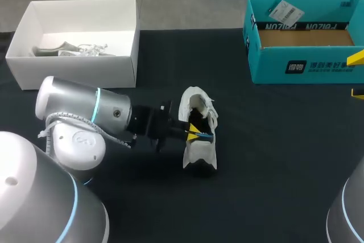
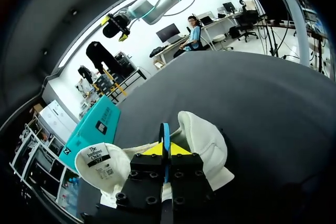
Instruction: Take the shoe out of the shoebox, open the shoe tongue, remove and reinsert the insole, then place the shoe into the shoebox
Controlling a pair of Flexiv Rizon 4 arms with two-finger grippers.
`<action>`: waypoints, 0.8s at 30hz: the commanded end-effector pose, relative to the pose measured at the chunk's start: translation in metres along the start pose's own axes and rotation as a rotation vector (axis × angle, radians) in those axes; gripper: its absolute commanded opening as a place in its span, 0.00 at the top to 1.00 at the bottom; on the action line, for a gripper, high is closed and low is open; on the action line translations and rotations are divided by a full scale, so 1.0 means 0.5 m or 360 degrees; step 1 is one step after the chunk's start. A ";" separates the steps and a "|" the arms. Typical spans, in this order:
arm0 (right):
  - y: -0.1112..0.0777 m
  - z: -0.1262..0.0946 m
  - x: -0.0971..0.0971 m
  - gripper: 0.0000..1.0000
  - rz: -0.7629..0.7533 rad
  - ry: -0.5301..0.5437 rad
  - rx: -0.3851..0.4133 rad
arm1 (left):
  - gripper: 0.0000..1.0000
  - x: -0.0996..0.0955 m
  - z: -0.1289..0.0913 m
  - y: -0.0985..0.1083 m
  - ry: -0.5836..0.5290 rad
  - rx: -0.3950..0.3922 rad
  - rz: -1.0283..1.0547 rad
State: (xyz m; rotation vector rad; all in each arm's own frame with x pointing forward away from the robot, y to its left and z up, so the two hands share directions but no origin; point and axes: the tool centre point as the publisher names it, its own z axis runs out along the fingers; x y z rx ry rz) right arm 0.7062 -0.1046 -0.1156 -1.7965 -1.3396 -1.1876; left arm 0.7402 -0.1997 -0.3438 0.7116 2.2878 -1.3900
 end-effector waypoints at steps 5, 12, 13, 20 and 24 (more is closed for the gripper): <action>-0.004 0.000 0.000 0.00 0.0001 -0.0004 -0.0005 | 0.29 -0.019 -0.014 -0.018 -0.0019 -0.0018 -0.0009; -0.004 0.000 0.000 0.00 0.0001 -0.0004 -0.0005 | 0.00 -0.045 -0.046 -0.055 -0.0015 -0.0018 0.0054; -0.004 0.000 0.000 0.00 0.0001 -0.0004 -0.0005 | 0.05 -0.048 -0.049 -0.060 -0.0012 -0.0014 0.0066; -0.004 0.000 0.000 0.00 0.0001 -0.0004 -0.0005 | 0.76 -0.061 -0.066 -0.099 0.0053 -0.0021 0.0161; -0.004 0.000 0.000 0.00 0.0001 -0.0004 -0.0005 | 1.00 -0.073 -0.075 -0.107 0.0151 -0.0067 0.0191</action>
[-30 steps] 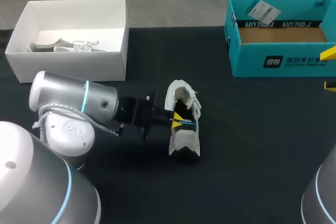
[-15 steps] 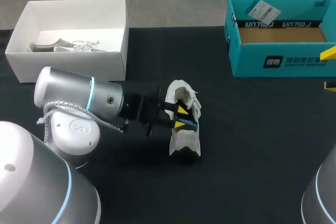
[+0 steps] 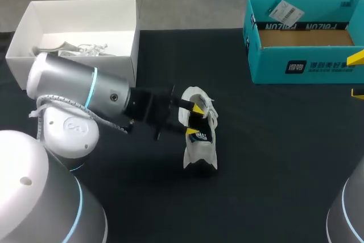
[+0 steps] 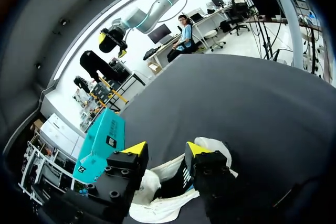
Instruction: Take the shoe out of the shoebox, open the shoe tongue, remove and reinsert the insole, then place the shoe into the shoebox
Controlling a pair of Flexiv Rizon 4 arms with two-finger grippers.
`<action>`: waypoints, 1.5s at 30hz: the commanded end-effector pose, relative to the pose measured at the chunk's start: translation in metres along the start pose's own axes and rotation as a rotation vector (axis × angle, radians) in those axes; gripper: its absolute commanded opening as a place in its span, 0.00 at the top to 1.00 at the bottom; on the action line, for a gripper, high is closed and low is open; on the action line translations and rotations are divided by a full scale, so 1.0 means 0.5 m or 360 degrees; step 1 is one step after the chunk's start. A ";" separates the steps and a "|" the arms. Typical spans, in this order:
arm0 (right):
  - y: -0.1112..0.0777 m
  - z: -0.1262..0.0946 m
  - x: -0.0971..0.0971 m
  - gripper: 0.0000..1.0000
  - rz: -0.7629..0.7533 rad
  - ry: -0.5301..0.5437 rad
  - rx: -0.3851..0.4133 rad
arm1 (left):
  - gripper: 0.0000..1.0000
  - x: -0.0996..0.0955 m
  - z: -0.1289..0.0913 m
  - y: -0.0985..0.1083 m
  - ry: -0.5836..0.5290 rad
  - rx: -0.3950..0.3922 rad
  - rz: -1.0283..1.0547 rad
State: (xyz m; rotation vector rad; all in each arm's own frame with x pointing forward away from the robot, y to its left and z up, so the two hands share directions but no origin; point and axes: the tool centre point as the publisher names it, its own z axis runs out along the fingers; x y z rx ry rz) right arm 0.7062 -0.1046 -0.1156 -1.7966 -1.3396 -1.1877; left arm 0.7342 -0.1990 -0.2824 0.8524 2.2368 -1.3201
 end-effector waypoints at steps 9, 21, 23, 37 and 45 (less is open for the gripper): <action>-0.004 0.000 0.000 0.00 0.0001 -0.0004 -0.0005 | 1.00 -0.028 -0.036 -0.016 0.0545 -0.0146 0.0276; -0.004 0.000 0.000 0.00 0.0001 -0.0004 -0.0005 | 1.00 -0.034 -0.051 -0.023 0.0837 -0.0109 0.0443; -0.004 0.000 0.000 0.00 0.0001 -0.0004 -0.0005 | 1.00 -0.034 -0.051 -0.023 0.0837 -0.0109 0.0443; -0.004 0.000 0.000 0.00 0.0001 -0.0004 -0.0005 | 1.00 -0.042 -0.035 -0.013 0.0911 -0.0073 0.0671; -0.004 0.000 0.000 0.00 0.0001 -0.0004 -0.0005 | 1.00 -0.045 -0.027 0.018 0.1147 -0.0072 0.0987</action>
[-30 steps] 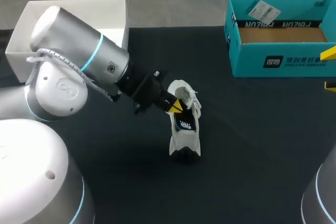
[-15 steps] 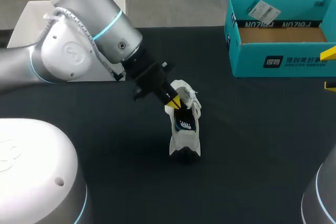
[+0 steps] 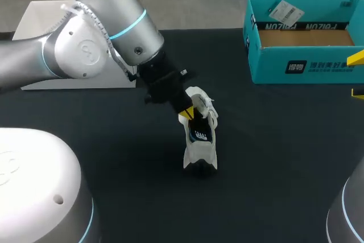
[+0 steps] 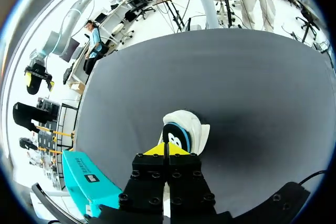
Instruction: Take the shoe out of the shoebox, open the shoe tongue, remove and reinsert the insole, then place the shoe into the shoebox
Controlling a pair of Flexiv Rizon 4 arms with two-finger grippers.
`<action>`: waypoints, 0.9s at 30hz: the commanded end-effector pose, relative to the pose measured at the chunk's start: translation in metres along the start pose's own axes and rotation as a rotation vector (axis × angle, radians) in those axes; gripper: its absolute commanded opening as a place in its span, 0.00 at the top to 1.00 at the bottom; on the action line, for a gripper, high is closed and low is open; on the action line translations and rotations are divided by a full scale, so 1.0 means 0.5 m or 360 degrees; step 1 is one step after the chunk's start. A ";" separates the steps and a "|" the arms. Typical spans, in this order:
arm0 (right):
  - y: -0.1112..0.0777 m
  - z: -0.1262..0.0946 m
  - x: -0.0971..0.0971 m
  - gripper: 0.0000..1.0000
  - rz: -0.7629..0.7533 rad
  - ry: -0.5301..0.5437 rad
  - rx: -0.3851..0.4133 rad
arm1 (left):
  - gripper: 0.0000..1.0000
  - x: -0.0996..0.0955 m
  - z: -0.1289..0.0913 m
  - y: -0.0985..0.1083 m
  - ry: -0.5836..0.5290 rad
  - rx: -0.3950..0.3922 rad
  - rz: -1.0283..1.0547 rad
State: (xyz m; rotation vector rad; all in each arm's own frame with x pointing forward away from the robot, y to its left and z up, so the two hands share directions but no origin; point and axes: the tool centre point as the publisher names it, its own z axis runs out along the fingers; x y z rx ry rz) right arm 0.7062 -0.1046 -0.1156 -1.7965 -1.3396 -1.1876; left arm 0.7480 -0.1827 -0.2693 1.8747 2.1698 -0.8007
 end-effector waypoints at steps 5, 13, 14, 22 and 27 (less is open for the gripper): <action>-0.004 0.000 0.000 0.00 0.0001 -0.0004 -0.0005 | 1.00 -0.016 0.005 0.022 0.0274 0.0053 0.0171; -0.004 0.000 0.000 0.00 0.0001 -0.0004 -0.0005 | 1.00 -0.013 0.007 0.024 0.0337 0.0040 0.0157; -0.004 0.000 0.000 0.00 0.0001 -0.0004 -0.0005 | 1.00 -0.013 0.007 0.024 0.0337 0.0040 0.0157; -0.004 0.000 0.000 0.00 0.0001 -0.0004 -0.0005 | 1.00 -0.021 0.053 0.050 0.0370 0.0077 0.0236; -0.004 0.000 0.000 0.00 0.0001 -0.0004 -0.0005 | 1.00 -0.004 0.089 0.065 0.0465 0.0088 0.0253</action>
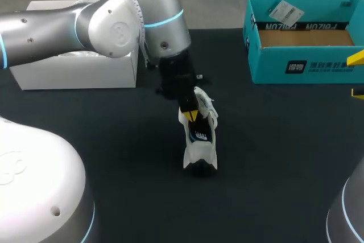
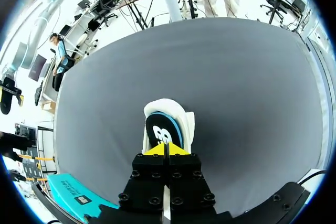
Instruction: Take the shoe out of the shoebox, open the shoe tongue, remove and reinsert the insole, then place the shoe into the shoebox
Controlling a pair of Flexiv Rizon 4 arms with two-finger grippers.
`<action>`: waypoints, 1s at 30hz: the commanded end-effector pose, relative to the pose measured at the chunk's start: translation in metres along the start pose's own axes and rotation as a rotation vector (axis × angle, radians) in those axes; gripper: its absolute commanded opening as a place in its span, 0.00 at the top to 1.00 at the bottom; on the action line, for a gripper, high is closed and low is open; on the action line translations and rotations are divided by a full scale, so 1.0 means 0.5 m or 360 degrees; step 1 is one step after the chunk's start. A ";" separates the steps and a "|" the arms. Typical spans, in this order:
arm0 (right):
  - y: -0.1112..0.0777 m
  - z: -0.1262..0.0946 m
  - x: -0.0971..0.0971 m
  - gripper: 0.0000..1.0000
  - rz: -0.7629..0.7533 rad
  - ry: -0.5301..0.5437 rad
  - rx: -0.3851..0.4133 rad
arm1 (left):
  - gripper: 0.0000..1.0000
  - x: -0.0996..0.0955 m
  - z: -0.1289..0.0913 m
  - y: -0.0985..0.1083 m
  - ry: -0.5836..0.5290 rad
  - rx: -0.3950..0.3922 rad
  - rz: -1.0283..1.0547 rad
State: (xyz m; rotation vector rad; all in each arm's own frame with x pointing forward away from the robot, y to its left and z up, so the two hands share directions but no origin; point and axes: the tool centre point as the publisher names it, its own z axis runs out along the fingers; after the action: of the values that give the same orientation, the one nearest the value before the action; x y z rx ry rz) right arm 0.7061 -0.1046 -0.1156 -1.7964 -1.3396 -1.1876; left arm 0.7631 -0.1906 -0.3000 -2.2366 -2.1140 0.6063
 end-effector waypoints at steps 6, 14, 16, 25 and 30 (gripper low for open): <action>-0.004 0.000 0.000 0.00 0.0001 -0.0004 -0.0005 | 1.00 -0.008 0.065 0.025 0.0097 0.0059 0.0000; -0.004 0.000 0.000 0.00 0.0001 -0.0004 -0.0005 | 1.00 0.012 0.104 0.017 0.0142 0.0126 -0.0032; -0.004 0.000 0.000 0.00 0.0001 -0.0004 -0.0005 | 1.00 0.017 0.114 0.011 0.0146 0.0135 -0.0036; -0.004 0.000 0.000 0.00 0.0001 -0.0004 -0.0005 | 1.00 0.020 0.150 0.002 0.0138 0.0124 -0.0069; -0.004 0.000 0.000 0.00 0.0001 -0.0004 -0.0005 | 1.00 0.022 0.150 0.005 0.0122 0.0108 -0.0083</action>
State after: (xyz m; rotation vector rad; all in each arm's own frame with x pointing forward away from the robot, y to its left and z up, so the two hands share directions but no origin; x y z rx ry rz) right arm 0.7061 -0.1046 -0.1156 -1.7966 -1.3396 -1.1877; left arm 0.7463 -0.2007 -0.3716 -2.1210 -2.0666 0.5757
